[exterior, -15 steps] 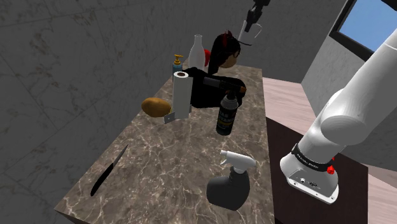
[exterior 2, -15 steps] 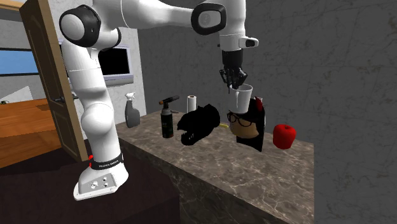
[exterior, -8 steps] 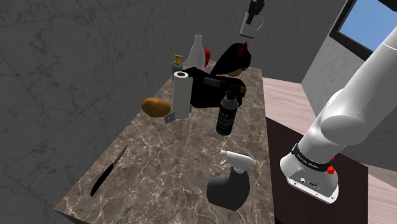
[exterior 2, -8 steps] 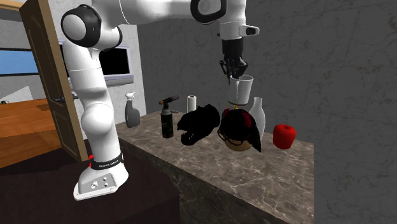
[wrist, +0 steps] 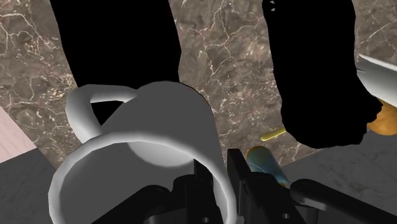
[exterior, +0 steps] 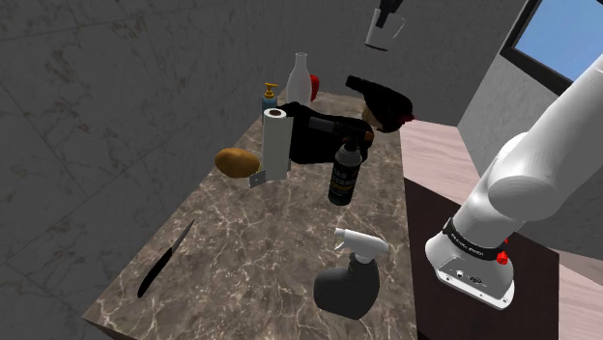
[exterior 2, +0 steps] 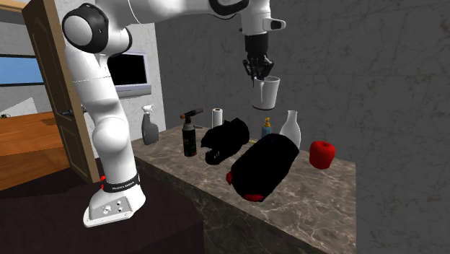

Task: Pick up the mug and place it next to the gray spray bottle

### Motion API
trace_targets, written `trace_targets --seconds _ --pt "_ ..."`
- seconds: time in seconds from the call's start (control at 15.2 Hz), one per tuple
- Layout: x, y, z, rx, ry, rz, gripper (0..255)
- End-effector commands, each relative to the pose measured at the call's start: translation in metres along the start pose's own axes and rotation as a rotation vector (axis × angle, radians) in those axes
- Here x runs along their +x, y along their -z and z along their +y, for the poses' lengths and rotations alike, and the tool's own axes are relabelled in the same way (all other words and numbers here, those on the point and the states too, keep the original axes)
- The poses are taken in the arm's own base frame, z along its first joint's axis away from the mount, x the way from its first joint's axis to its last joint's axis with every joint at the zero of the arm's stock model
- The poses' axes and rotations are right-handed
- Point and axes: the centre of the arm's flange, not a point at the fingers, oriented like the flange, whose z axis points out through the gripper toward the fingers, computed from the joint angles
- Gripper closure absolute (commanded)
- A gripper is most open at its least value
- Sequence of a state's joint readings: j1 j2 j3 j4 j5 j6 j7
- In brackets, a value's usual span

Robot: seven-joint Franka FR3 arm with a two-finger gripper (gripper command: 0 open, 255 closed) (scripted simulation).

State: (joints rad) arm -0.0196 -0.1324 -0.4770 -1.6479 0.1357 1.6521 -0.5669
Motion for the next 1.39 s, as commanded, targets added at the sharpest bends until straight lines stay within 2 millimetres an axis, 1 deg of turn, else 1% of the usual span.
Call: trace_targets --seconds 0.0,1.32 --pt "-0.009 0.001 -0.022 -0.001 0.000 0.000 255" --pt "-0.108 -0.003 -0.267 -0.001 0.000 0.000 255"
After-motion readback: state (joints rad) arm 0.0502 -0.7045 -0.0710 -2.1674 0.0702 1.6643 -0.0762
